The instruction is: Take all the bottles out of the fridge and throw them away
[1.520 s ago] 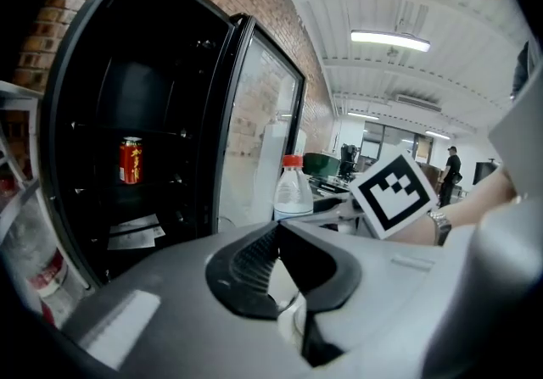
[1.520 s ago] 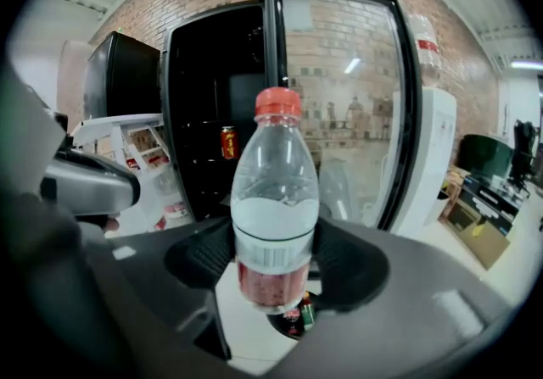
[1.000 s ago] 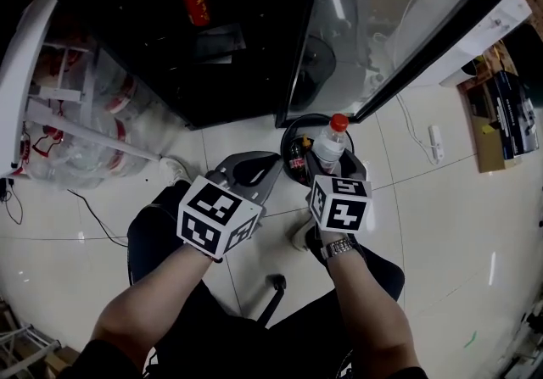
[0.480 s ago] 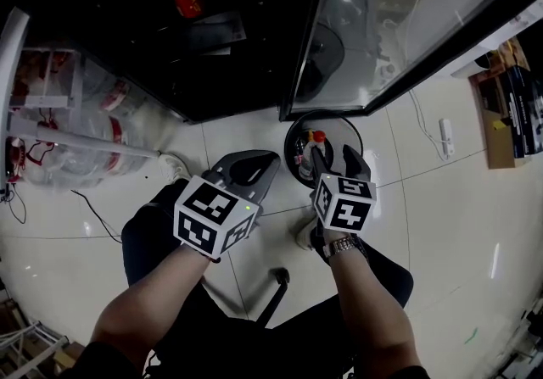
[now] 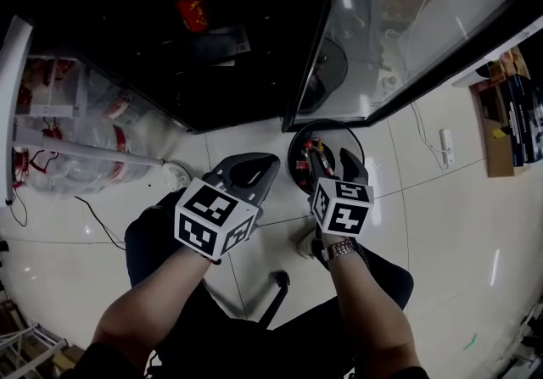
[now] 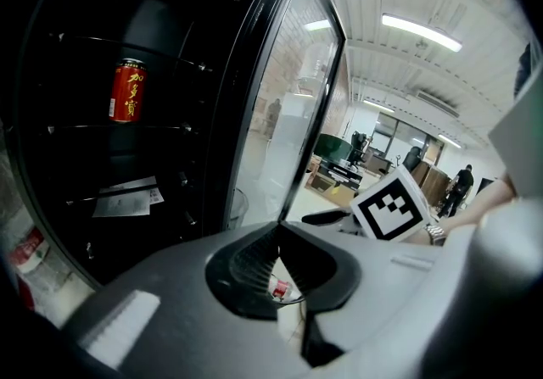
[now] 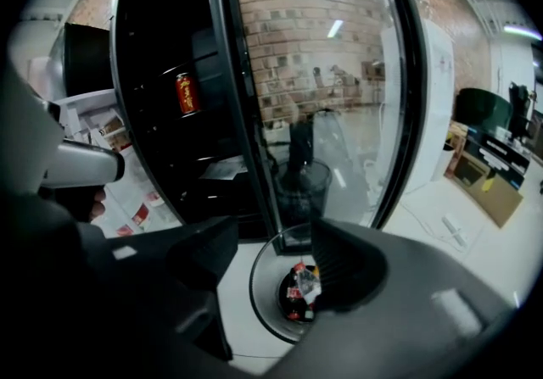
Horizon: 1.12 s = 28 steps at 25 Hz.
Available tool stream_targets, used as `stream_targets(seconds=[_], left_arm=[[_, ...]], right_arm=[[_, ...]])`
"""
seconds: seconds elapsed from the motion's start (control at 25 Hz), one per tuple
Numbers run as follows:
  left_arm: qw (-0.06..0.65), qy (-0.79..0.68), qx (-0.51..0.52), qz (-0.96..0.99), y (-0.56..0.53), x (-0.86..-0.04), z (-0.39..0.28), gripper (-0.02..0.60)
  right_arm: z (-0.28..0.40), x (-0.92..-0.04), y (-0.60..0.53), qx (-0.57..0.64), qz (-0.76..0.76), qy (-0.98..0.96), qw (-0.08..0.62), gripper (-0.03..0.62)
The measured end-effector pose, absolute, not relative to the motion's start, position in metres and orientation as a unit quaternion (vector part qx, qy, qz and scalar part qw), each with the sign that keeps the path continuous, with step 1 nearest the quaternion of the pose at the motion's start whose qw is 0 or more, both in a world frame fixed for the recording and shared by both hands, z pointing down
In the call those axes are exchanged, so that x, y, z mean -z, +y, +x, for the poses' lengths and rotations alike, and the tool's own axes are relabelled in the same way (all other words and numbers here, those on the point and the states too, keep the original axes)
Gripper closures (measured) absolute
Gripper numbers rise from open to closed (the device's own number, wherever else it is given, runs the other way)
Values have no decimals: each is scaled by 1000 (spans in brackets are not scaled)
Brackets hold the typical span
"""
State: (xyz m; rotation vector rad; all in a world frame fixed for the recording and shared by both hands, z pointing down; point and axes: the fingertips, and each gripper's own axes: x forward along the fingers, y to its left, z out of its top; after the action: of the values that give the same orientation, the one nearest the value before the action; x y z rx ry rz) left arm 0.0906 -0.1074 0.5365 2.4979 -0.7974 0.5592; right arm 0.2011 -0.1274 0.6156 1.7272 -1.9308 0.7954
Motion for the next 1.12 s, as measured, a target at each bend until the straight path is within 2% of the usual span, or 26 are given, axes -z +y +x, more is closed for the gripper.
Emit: stream_targets(seconds=[0.72, 1.12], left_arm=[[174, -339, -166, 910, -156, -457, 38, 577], [161, -373, -147, 902, -185, -432, -5, 578]], right_arm=[[109, -486, -194, -170, 579, -780, 167, 324], [55, -453, -233, -134, 546, -809, 170, 323]])
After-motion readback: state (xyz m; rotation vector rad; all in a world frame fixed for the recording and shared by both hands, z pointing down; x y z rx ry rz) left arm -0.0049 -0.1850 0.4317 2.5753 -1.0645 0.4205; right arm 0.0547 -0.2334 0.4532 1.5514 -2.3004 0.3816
